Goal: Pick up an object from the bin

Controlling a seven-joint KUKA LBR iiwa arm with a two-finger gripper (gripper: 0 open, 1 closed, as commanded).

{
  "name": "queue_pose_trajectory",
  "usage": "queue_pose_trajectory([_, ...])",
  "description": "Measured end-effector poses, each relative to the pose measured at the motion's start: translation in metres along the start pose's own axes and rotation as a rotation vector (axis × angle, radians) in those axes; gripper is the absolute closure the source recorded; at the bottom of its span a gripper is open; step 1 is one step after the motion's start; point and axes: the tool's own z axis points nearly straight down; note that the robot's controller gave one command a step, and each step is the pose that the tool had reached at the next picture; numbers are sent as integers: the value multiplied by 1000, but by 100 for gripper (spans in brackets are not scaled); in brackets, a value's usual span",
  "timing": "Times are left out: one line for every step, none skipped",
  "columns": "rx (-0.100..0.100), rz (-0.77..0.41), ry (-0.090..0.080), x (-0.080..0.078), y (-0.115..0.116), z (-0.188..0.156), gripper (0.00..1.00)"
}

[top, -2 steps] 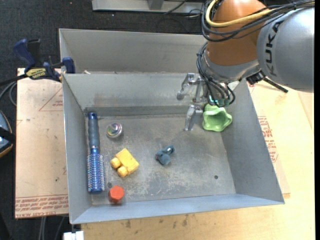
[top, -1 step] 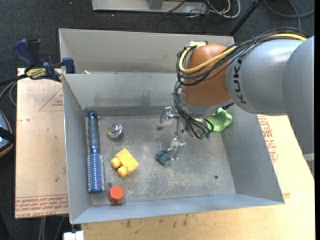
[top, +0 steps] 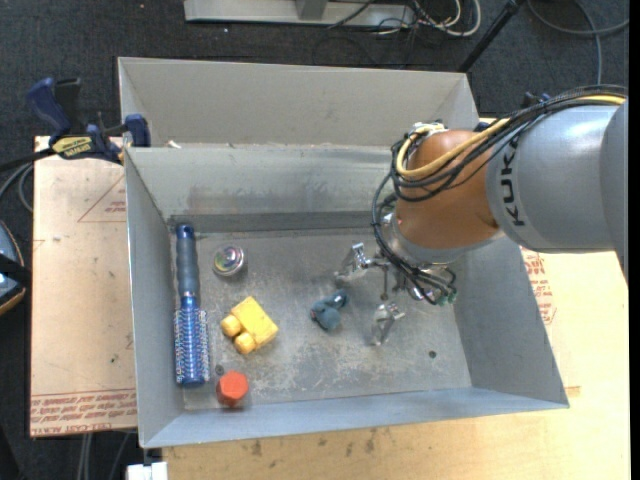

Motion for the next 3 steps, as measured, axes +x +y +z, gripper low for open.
queue_pose_trajectory([2,-41,7,-23,4,0,0])
queue_pose_trajectory([2,-40,10,-23,4,-2,100])
queue_pose_trajectory([2,-40,9,-22,4,0,0])
